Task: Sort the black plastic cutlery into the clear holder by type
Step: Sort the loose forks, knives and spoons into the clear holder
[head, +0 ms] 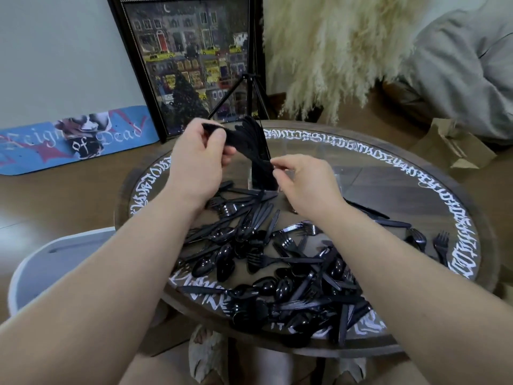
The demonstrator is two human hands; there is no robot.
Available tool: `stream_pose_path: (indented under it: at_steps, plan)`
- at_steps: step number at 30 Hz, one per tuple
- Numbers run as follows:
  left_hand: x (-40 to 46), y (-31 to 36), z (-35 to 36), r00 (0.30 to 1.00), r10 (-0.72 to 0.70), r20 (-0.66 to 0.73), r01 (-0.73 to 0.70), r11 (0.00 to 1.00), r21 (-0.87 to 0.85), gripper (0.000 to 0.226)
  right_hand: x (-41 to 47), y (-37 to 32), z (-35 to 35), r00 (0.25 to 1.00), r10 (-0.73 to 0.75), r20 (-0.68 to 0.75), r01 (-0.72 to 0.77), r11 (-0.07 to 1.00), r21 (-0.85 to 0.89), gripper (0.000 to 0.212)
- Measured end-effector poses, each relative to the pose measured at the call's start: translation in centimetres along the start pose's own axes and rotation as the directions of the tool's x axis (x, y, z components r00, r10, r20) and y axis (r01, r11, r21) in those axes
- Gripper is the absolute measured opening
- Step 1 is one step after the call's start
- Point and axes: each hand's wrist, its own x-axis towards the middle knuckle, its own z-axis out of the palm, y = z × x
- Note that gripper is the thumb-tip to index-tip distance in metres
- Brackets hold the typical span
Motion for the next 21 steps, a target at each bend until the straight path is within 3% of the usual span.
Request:
stream_pose_path:
  at_steps: [4,9,13,17,21]
  plan:
    - [2.7,1.3,-0.4,0.994,0.112,-0.010,-0.109,0.983,0.145,0.011,3.3,-0.2,-0.4,0.998,-0.006,0.068,0.017,0.986,-0.165,0.035]
    - [4.6,0.0,0.2,0.994,0.110,0.027,-0.113,0.975,0.194,0.010,5.1,0.7,0.7,0.975,0.012,0.223,0.066,0.937,-0.342,0.034]
    - [5.3,-1.8,1.0,0.993,0.082,0.082,-0.103,0.950,0.294,0.015,5.3,1.4,1.9,0.964,0.007,0.267,0.102,0.914,-0.393,0.031]
    - [5.6,-3.1,2.0,0.986,0.091,0.142,-0.150,0.855,0.496,0.007,5.2,2.4,3.0,0.972,-0.024,0.234,0.117,0.912,-0.394,0.031]
    - [5.7,-4.1,3.4,0.960,0.205,0.193,-0.281,0.700,0.656,0.018,4.8,2.6,3.4,0.972,-0.083,0.221,0.171,0.893,-0.416,0.031]
